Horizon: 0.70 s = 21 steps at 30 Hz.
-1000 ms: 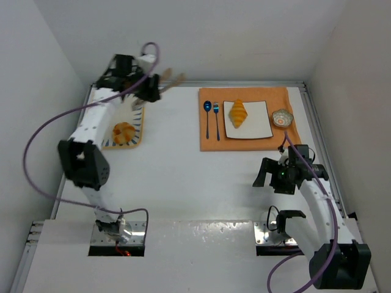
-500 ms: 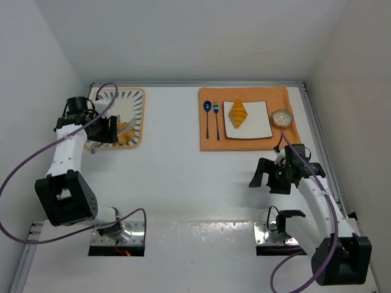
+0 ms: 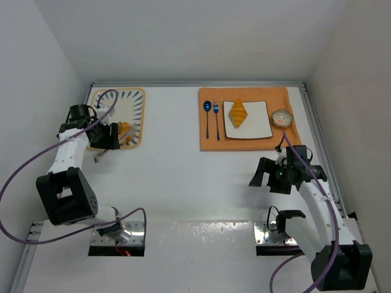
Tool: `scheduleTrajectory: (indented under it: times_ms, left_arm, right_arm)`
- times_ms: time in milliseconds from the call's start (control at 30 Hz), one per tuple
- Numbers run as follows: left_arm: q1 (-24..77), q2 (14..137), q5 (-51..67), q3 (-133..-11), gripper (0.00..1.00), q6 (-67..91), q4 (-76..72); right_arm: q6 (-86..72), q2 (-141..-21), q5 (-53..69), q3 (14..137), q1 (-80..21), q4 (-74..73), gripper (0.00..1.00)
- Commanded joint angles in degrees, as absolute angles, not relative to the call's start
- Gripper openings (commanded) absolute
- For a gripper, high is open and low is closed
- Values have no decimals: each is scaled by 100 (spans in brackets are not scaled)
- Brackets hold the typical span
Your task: Place the bread
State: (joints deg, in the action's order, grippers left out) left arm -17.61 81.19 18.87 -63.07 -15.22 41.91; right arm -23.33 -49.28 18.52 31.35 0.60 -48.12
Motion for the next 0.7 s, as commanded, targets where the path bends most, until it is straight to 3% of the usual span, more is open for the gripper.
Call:
scheduleTrajectory:
  times_ms: [0, 667]
  left_arm:
    - [-1767, 7822, 1846, -6258, 60, -1415, 4034]
    - [-1767, 7883, 1705, -5880, 56, -1257, 4008]
  right_arm:
    - [-2469, -4861, 1899, 3138, 44, -4702, 100]
    - [-2487, -4878, 1977, 3173, 44, -4641, 100]
